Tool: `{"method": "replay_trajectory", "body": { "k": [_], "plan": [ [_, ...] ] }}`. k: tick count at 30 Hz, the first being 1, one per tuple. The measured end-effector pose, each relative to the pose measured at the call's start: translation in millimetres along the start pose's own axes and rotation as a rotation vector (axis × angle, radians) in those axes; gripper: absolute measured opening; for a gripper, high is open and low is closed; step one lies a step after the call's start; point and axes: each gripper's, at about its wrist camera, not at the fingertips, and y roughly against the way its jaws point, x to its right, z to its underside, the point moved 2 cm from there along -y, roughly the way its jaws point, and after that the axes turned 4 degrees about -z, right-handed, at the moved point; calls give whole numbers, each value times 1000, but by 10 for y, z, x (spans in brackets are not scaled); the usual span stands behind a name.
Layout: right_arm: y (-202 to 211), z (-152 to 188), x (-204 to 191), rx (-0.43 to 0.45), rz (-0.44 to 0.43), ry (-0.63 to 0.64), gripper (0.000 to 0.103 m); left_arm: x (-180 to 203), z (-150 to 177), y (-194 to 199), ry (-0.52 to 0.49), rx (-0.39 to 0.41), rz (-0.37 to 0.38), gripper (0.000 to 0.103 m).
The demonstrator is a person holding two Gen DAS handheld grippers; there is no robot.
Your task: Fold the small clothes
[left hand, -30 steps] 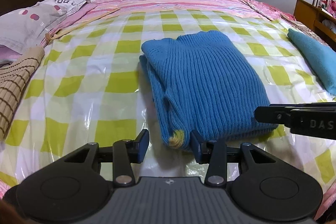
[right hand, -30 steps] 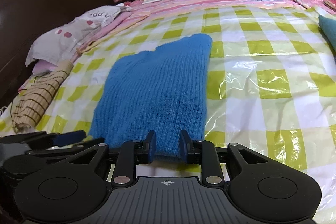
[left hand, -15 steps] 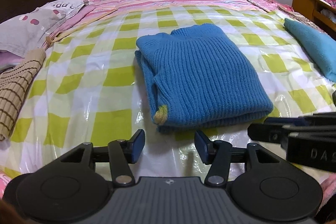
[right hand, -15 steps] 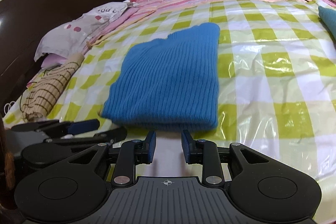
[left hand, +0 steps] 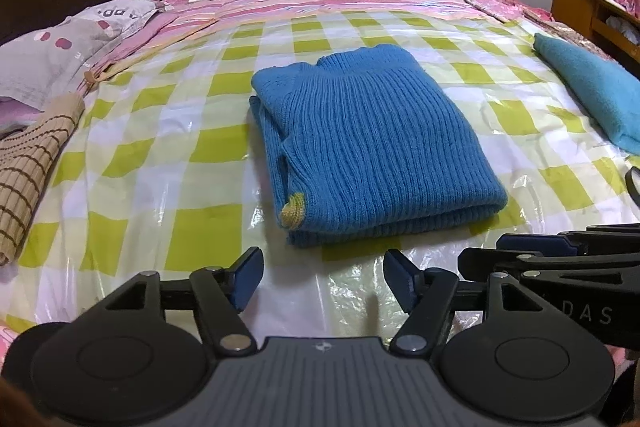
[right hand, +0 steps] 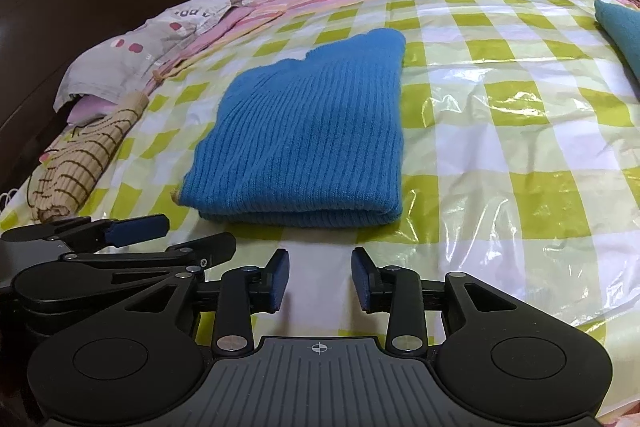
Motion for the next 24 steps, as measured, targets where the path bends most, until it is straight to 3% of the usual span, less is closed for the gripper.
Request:
{"method": "replay_trajectory", "body": {
  "k": [24],
  "plan": [
    [4,57,23,-12,18,-10,34,45,48,3,3,-39,-22,72]
  ]
}}
